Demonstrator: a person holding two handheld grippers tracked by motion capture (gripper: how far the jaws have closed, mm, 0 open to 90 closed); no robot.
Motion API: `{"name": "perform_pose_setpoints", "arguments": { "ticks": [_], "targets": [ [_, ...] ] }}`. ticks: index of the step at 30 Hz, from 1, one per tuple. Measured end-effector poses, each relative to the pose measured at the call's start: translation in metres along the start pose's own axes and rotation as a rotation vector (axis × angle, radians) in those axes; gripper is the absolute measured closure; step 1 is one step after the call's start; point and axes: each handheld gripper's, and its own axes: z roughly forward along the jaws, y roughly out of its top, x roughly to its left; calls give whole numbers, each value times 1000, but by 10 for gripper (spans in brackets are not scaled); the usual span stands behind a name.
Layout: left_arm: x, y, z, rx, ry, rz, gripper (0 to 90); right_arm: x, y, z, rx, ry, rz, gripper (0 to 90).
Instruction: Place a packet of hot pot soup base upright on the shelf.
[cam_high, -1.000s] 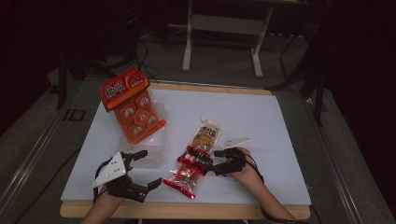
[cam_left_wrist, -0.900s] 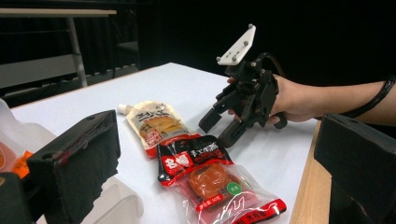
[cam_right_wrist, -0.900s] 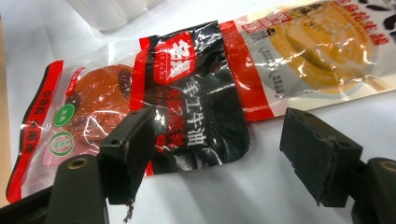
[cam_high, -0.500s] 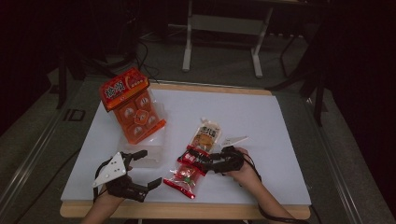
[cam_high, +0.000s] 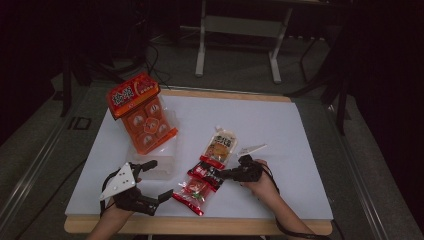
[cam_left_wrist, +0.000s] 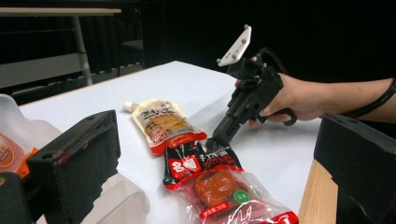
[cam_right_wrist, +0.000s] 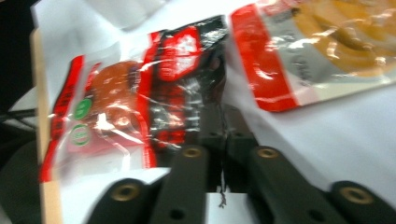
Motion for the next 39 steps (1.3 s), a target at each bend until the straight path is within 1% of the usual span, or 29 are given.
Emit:
{"name": "perform_pose_setpoints", "arguments": {
  "ticks": [3, 6, 7, 8, 9, 10, 12, 14, 15, 18, 23, 24, 25, 27, 28, 31, 33, 35, 37, 39],
  "targets": [
    [-1, 0, 1, 2, -4, 3, 8, 5, 3, -1, 6, -11, -11, 900],
    [-1, 0, 1, -4, -10, -3, 8, 12, 5, -3, 7, -41, -39, 900],
    [-1, 0, 1, -4, -10, -3, 8, 12, 5, -3, 7, -41, -39, 900],
    [-1, 0, 1, -7, -11, -2, 8, 15, 6, -4, 5, -53, -53, 900],
    [-1, 0, 1, -8, -15, -5, 9, 21, 9, -7, -2, -67, -76, 900],
    [0, 0, 1, -6, -15, -5, 9, 24, 10, -9, -13, -72, -88, 900],
    [0, -1, 2, -7, -9, 9, 9, 30, 14, -13, -25, -77, -111, 900],
    [0, -1, 3, -6, -5, 20, 9, 36, 18, -16, -41, -76, -125, 900],
    [0, -1, 3, -15, -8, 27, 9, 39, 19, -17, -44, -82, -139, 900],
    [0, -2, 4, -16, -4, 45, 9, 46, 23, -21, -55, -83, -154, 900],
    [3, -2, 6, -15, -14, 31, 9, 55, 26, -26, -72, -84, -185, 900],
    [4, -2, 6, -9, -12, 28, 13, 57, 27, -27, -72, -94, -199, 900],
    [5, -1, 7, 2, -7, 20, 30, 60, 27, -28, -76, -93, -206, 900],
    [6, -1, 8, 19, -6, -3, 31, 65, 28, -30, -80, -104, -230, 900],
    [6, -1, 9, 23, -11, -8, 31, 68, 29, -32, -85, -99, -235, 900],
    [6, -1, 11, 49, -6, -1, 28, 76, 31, -36, -94, -104, -263, 900],
    [7, -1, 12, 60, 5, 3, 23, 82, 32, -38, -99, -109, -286, 900],
    [8, -1, 13, 58, 1, -5, 23, 87, 33, -40, -100, -112, -305, 900],
    [10, -1, 14, 60, 13, -6, 23, 92, 34, -41, -101, -115, -327, 900],
    [13, 0, 16, 65, 5, -24, 23, 97, 35, -42, -103, -114, -344, 900]
  ]
}}
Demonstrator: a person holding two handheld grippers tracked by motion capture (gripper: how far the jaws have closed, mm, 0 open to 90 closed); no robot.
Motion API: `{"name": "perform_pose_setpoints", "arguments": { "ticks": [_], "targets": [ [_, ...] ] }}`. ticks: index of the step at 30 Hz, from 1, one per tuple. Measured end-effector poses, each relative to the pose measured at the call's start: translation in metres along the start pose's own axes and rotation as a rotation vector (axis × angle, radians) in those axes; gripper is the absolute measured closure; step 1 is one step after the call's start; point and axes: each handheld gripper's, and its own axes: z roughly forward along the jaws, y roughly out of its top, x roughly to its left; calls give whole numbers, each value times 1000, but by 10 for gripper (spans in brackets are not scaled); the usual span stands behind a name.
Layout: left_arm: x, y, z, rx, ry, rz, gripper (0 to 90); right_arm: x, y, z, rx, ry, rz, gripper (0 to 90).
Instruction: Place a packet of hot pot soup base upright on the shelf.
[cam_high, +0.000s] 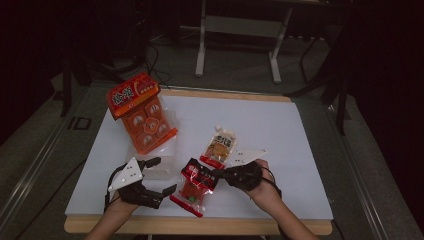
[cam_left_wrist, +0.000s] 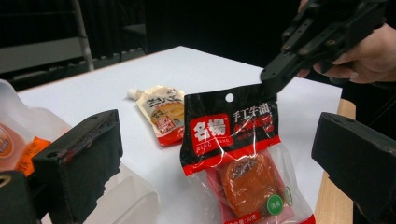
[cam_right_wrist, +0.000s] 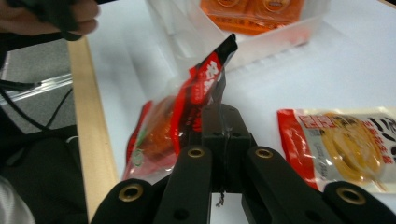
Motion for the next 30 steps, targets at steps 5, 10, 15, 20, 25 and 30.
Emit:
{"name": "perform_pose_setpoints", "arguments": {
  "ticks": [5, 10, 15, 20, 25, 30],
  "targets": [
    [-2, 1, 5, 25, -37, 55, 25, 8, 5, -3, -12, -2, -29, 900],
    [-2, 3, 11, 30, -52, 63, 60, 14, 9, -5, -25, -5, -59, 900],
    [0, 5, 16, 42, -81, 79, 148, 22, 15, -9, -36, -16, -104, 900],
    [3, 7, 22, 46, -118, 82, 248, 27, 18, -13, -48, -6, -123, 900],
    [4, 8, 28, 63, -162, 84, 380, 33, 19, -15, -59, 4, -141, 900],
    [3, 7, 32, 91, -213, 97, 582, 35, 20, -16, -69, 17, -142, 900]
  ]
}}
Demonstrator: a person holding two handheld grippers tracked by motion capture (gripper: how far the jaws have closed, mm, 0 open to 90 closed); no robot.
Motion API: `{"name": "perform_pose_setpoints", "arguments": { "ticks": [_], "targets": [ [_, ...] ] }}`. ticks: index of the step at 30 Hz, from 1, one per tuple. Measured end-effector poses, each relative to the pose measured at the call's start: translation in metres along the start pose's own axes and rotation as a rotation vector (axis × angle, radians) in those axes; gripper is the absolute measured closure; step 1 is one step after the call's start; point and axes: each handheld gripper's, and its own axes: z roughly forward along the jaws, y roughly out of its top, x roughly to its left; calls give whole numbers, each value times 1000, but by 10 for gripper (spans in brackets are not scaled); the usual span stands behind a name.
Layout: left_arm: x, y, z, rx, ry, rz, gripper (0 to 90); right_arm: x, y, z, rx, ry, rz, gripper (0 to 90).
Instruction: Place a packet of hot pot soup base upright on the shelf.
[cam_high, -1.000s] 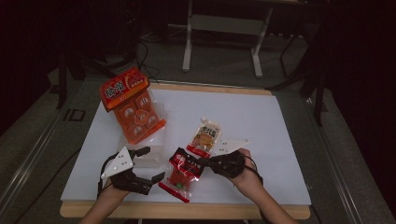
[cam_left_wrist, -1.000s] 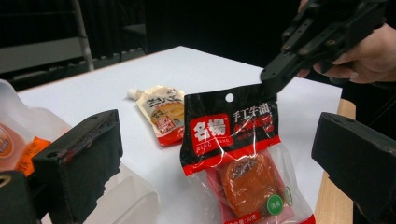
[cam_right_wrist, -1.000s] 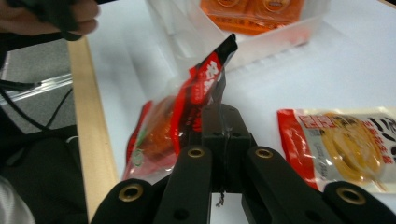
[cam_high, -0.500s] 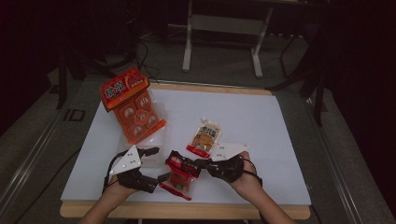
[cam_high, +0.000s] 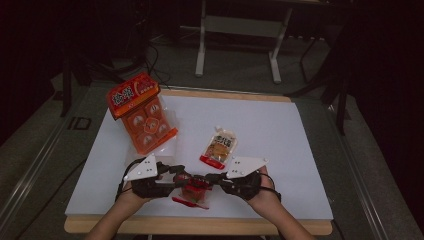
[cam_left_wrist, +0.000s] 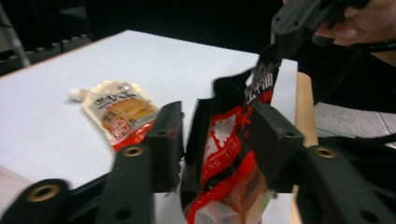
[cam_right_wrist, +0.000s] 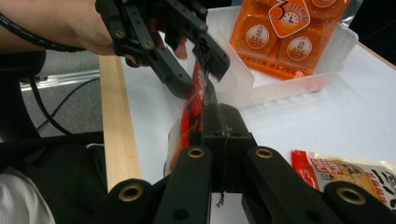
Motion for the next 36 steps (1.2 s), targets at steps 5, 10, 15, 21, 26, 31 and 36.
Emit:
{"name": "perform_pose_setpoints", "arguments": {
  "ticks": [5, 10, 15, 21, 26, 31, 36],
  "targets": [
    [1, -1, -1, -12, -25, 7, 712, 0, -1, 0, -9, 6, 3, 900],
    [1, 0, -1, -1, -46, 28, 812, -1, -2, -2, -11, 9, 14, 900],
    [-1, 1, 1, -5, -50, 62, 860, -1, -4, -2, -11, 2, 12, 900],
    [-4, 5, 0, -7, -63, 81, 877, -4, -5, -7, -23, 3, 34, 900],
    [-6, 10, -1, -7, -62, 93, 880, -6, -5, -11, -41, 11, 56, 898],
    [-6, 14, -4, -12, -60, 97, 880, -8, -5, -18, -72, 1, 71, 762],
    [-4, 19, -11, -27, -52, 99, 880, -11, -5, -26, -121, -30, 83, 642]
  ]
}}
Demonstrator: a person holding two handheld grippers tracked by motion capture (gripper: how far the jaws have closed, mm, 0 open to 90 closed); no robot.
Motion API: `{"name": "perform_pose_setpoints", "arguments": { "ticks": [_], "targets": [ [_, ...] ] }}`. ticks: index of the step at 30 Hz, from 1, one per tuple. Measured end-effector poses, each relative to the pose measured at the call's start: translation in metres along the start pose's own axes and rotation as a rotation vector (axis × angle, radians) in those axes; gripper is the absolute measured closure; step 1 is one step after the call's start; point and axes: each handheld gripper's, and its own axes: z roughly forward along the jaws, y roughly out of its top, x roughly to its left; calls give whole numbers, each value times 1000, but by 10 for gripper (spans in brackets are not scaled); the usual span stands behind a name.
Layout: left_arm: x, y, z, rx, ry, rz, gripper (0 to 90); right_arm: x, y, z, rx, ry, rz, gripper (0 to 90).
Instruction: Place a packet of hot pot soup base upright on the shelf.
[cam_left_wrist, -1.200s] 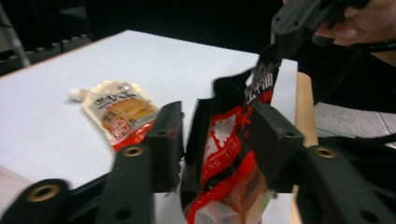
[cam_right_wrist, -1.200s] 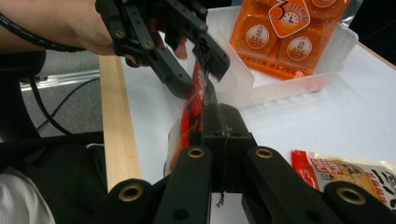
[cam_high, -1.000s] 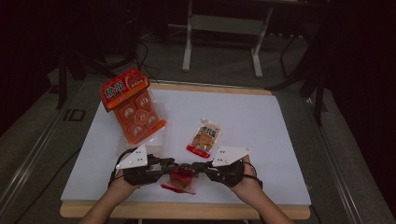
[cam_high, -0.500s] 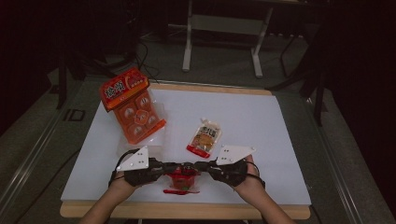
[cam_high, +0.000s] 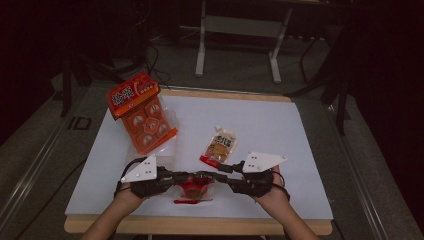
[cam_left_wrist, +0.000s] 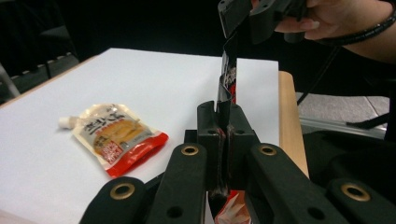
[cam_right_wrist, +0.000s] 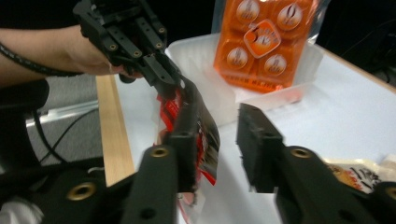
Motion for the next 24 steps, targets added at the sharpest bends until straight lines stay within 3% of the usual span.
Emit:
{"name": "perform_pose_setpoints", "arguments": {
  "ticks": [5, 6, 7, 8, 9, 10, 13, 18, 21, 24],
  "targets": [
    [2, 8, -8, -15, 19, 17, 881, -2, 0, -7, -42, -12, 14, 475],
    [2, 8, -8, -15, 19, 17, 880, -2, 0, -7, -42, -12, 14, 475],
    [3, 11, -12, -26, 22, 15, 880, -4, -1, -10, -62, -14, 28, 389],
    [3, 11, -12, -26, 22, 15, 880, -4, -1, -10, -62, -14, 28, 389],
    [5, 14, -16, -32, 30, 18, 880, -7, -2, -13, -82, -18, 44, 314],
    [5, 14, -16, -32, 30, 18, 880, -7, -2, -13, -82, -18, 44, 314],
    [8, 19, -23, -42, 52, 28, 880, -13, -6, -19, -115, -1, 93, 176],
    [11, 23, -29, -30, 62, 32, 880, -18, -10, -25, -140, 7, 113, 133],
    [15, 27, -35, -26, 80, 45, 880, -19, -14, -28, -130, -25, 74, 128],
    [19, 30, -38, -35, 79, 41, 879, -21, -16, -29, -124, -43, 77, 131]
  ]
}}
